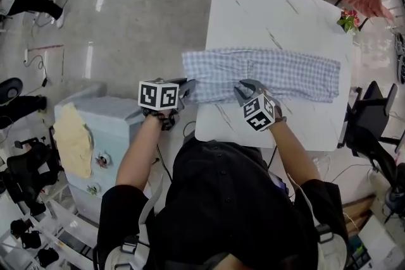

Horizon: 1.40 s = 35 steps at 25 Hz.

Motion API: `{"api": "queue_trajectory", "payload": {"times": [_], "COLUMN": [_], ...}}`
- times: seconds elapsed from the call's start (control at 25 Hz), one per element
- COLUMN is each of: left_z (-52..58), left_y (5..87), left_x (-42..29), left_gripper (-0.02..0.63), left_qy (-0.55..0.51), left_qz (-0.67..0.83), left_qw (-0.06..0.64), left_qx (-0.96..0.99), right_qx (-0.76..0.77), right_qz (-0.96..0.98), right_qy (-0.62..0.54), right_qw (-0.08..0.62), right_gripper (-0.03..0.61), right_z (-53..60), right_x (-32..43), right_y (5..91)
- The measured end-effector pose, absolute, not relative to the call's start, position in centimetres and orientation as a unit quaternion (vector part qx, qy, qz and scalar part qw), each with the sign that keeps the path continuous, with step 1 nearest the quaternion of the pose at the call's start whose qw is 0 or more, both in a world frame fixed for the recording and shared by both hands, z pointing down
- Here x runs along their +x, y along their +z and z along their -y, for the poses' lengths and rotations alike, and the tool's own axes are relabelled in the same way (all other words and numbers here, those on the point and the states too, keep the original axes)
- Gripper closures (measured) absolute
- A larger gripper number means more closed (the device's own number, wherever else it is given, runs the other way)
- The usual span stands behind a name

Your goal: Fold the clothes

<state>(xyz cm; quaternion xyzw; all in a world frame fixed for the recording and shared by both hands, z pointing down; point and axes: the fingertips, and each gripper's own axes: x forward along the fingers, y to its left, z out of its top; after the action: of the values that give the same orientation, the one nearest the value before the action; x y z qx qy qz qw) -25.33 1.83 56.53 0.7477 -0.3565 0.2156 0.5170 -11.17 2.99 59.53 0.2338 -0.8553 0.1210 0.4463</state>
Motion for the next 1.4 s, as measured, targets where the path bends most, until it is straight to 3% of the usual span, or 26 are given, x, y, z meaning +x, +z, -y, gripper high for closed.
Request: {"api": "queue_trajectory", "payload": {"times": [0.28, 0.52, 0.96, 1.4], "left_z": [-0.9, -0.7, 1.2, 1.3], "left_y": [50.6, 46.1, 45.0, 53.7], "left_x": [-21.0, -13.6, 3.8, 14.4], "left_gripper": [0.563, 0.563, 0.563, 0.537], "left_qy": [0.221, 0.270, 0.199, 0.262], "left_qz": [0.380, 0.354, 0.298, 0.330], "left_qw": [0.464, 0.416, 0.484, 0.498], "left_qx": [0.769, 0.793, 0.798, 0.758], "right_qx": [0.196, 0.199, 0.253, 0.304], "right_qz": [0.893, 0.908, 0.899, 0.876], "right_qy": [0.124, 0.134, 0.150, 0.170], "right_qw": [0.386, 0.342, 0.325, 0.335], "right_gripper": [0.448, 0.442, 0.442, 0.443], "right_z": [-4.2, -5.1, -4.8, -5.0], "right_x": [-10.1, -4.1, 9.8, 21.1], "right_y": [57.4, 54.4, 52.7, 53.0]}}
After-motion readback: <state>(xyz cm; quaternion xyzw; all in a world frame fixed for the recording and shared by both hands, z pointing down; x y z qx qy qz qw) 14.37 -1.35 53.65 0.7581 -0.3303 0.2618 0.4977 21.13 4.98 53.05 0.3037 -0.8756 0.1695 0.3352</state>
